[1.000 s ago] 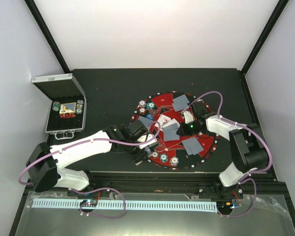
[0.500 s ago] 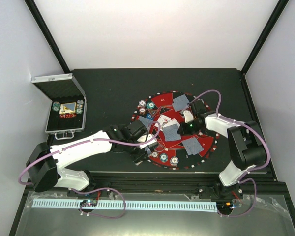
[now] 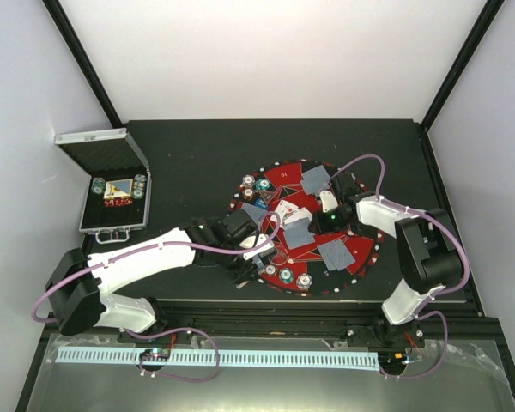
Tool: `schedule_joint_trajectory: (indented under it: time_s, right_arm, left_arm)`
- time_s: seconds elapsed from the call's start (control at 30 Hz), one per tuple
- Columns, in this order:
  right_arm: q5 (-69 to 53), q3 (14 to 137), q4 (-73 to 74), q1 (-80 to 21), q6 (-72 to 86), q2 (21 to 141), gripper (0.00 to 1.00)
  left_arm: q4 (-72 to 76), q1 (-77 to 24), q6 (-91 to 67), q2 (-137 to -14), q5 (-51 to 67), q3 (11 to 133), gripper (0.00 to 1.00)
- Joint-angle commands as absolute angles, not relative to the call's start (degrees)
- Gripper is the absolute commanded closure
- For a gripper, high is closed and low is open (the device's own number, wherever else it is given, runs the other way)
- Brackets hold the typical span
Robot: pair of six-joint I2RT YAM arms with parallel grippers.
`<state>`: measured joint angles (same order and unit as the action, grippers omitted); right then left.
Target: Distribute texas hold em gaming equipment
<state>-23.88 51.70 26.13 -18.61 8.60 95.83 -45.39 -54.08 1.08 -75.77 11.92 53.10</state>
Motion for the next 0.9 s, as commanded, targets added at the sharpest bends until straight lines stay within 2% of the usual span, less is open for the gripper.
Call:
schedule_joint_trajectory:
  time_s: [0.0,0.3,0.57,0.73,0.87]
  right_arm:
    - [-21.76,52.99,27.23,-18.28,7.99,92.9,0.73]
    - [-18.08,53.76,29.51,-18.28,8.68,82.45,0.48]
    - [-10.36,52.65,29.62,-17.98,11.19,70.39,0.37]
    - [-7.62,50.39,28.51,-17.33,12.4,62.95,0.31]
    - [-7.06,49.46,28.75,-17.31,12.17,59.84,0.29]
  left_arm:
    - [-46.37,-54.43,0.7,-76.87,9.14,55.02,0.5]
    - [-48.86,-49.22,-6.04,-80.98,-0.69,56.25,0.5]
    - [-49.1,-38.41,-17.52,-80.96,-3.32,55.72,0.49]
    - [-47.96,-34.99,-23.81,-82.01,-4.41,53.8,0.47]
    - [-46.19,-33.21,-26.64,-84.26,-5.46,51.62,0.47]
